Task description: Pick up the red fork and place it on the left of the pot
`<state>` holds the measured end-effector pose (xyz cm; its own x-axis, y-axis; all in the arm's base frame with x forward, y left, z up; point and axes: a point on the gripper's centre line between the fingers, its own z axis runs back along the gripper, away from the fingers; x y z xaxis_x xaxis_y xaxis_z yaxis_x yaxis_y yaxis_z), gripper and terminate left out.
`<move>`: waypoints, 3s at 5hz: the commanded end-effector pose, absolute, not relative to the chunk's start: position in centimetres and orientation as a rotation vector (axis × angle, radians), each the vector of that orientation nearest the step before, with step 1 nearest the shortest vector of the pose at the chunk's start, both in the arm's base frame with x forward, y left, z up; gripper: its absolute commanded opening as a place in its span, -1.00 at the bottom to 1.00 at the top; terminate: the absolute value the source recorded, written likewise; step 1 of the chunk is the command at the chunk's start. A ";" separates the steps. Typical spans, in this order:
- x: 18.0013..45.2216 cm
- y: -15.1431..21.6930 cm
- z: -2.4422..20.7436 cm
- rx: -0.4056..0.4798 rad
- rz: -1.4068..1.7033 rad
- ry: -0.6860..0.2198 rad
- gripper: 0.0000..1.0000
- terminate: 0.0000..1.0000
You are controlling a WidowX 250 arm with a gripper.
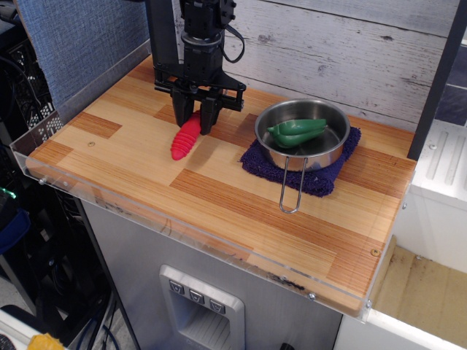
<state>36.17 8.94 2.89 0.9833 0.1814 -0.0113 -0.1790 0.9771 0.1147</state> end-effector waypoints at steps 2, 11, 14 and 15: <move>38.0 6.0 3.7 0.118 0.104 -0.037 -1.00 -1.00; 36.3 7.6 9.1 0.027 0.056 -0.204 1.00 -1.00; 35.1 9.2 12.7 -0.013 0.065 -0.276 1.00 -1.00; 35.2 9.2 12.6 -0.019 0.033 -0.266 1.00 -1.00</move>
